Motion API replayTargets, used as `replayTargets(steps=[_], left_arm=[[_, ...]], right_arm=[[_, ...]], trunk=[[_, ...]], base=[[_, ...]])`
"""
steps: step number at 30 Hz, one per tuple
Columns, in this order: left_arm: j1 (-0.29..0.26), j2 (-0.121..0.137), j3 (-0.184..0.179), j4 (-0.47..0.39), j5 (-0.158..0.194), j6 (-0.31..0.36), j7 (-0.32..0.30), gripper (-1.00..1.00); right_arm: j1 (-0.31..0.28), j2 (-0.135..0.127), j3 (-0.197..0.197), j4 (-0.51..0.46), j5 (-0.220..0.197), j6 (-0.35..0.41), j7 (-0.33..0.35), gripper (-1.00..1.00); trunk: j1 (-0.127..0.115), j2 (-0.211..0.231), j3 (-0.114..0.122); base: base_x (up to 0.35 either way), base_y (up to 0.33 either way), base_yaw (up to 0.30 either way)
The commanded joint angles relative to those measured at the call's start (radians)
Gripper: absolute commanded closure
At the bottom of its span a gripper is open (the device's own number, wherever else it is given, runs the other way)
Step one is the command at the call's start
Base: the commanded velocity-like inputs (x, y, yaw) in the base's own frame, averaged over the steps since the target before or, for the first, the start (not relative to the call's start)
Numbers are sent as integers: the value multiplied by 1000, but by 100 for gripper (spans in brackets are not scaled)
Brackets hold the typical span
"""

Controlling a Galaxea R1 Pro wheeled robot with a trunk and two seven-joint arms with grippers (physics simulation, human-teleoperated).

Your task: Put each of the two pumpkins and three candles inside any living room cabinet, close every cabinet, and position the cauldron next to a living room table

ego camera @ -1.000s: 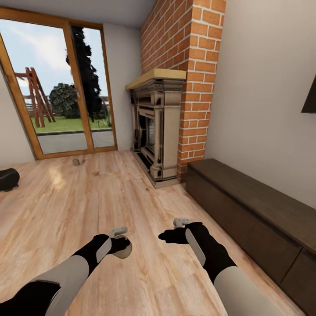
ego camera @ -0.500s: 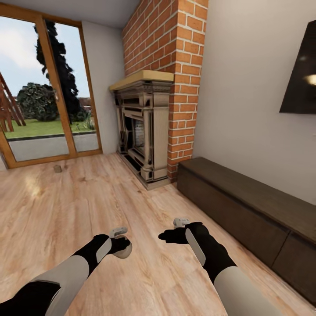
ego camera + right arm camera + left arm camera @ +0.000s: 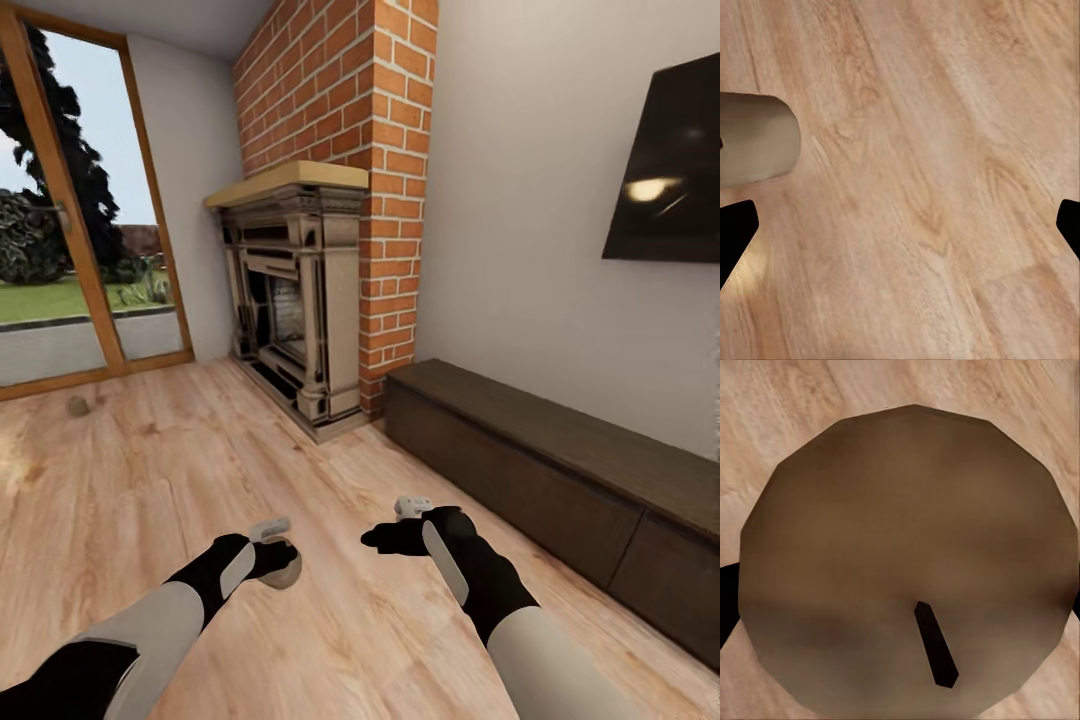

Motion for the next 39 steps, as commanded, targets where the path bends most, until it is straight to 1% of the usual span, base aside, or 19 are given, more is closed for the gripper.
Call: replayTargets(steps=[1, 8, 14, 31, 35, 39], left_arm=[[0, 1, -8, -3, 8, 5, 4, 100], [0, 0, -8, -2, 8, 4, 4, 100], [0, -11, -8, -2, 7, 3, 4, 100], [0, -12, -10, -2, 6, 3, 4, 100], [0, -12, -9, -2, 7, 3, 4, 100], [0, -13, -8, -2, 8, 3, 4, 100]], right_arm=[[-1, 0, 0, 0, 8, 4, 6, -100], [-1, 0, -2, 0, 8, 4, 6, -100], [-1, 0, -2, 0, 8, 4, 6, -100], [-1, 0, -3, 0, 6, 4, 6, -100], [-1, 0, -2, 0, 6, 4, 6, -100], [-1, -1, -4, 0, 6, 4, 7, -100]], trunk=[[0, 0, 0], [0, 0, 5], [0, 0, 9], [0, 0, 21], [0, 0, 22], [0, 0, 22]], base=[[177, 316, -274], [180, 314, -274], [182, 314, -274], [154, 316, -275], [121, 309, -140], [27, 58, -61]])
